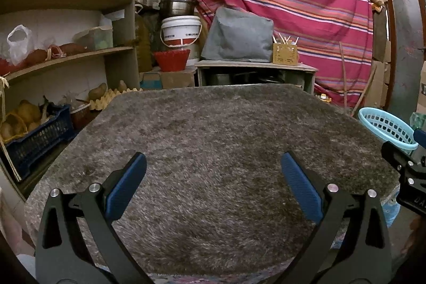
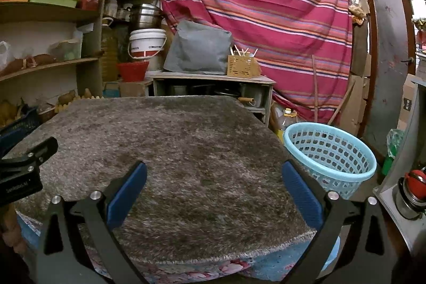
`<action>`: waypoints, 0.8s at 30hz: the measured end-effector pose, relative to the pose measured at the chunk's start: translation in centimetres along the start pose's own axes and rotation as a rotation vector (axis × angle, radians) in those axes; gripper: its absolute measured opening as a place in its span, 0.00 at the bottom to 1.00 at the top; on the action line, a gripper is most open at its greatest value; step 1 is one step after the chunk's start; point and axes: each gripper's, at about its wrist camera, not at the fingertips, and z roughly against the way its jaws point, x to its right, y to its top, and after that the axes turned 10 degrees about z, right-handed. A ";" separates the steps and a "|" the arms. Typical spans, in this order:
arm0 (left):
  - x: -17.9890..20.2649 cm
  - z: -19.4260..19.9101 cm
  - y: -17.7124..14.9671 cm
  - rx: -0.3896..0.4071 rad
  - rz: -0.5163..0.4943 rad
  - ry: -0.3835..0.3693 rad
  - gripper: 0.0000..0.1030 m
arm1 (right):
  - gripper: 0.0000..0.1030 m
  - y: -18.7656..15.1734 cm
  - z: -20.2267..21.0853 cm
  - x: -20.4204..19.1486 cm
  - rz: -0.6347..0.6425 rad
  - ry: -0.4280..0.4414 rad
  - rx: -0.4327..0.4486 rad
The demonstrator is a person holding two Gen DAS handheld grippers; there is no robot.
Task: Collect trash
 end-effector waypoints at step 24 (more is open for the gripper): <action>0.1 0.7 0.1 0.037 -0.003 0.009 0.95 | 0.96 0.2 0.1 0.0 -0.001 -0.006 0.010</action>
